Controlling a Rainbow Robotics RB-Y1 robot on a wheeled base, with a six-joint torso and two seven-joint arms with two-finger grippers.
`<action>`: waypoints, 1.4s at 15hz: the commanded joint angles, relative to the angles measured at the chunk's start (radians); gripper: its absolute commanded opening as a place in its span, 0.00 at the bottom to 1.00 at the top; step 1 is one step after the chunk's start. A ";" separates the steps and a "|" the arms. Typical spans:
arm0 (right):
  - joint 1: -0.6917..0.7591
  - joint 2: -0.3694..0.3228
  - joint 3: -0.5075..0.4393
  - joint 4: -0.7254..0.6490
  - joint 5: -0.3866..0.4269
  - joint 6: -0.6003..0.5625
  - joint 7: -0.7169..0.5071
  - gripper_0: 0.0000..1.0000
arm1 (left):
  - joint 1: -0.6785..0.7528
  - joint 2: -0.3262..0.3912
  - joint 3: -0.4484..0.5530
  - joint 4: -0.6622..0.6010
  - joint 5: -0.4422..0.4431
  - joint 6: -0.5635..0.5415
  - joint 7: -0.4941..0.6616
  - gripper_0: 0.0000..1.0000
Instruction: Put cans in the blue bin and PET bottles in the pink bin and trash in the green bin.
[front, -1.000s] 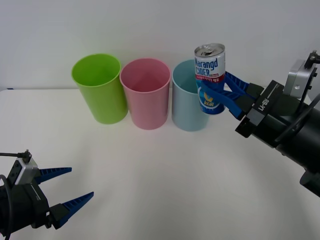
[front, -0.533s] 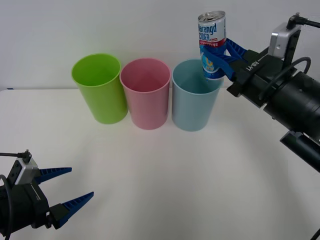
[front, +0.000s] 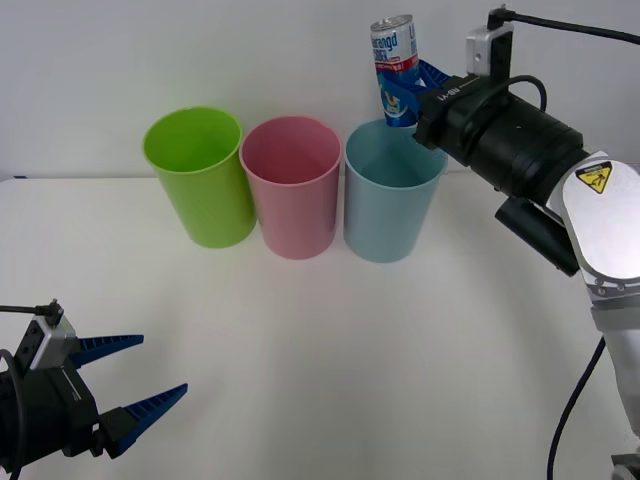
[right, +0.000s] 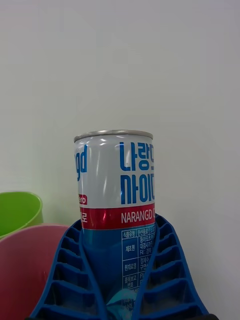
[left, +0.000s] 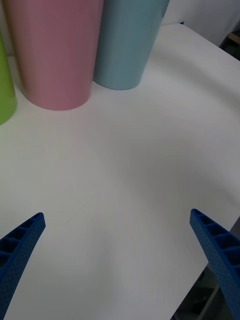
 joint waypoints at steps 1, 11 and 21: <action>-0.040 0.000 0.038 0.093 0.020 0.044 0.002 0.00 | 0.000 0.000 0.000 0.000 0.000 0.000 0.000 1.00; -0.017 0.000 0.069 0.144 0.054 0.044 0.019 0.00 | 0.000 0.000 0.000 0.000 0.000 0.000 0.000 0.99; -0.002 -0.017 0.066 0.144 0.033 0.046 0.036 1.00 | 0.000 0.000 0.000 0.000 0.000 0.000 0.000 0.99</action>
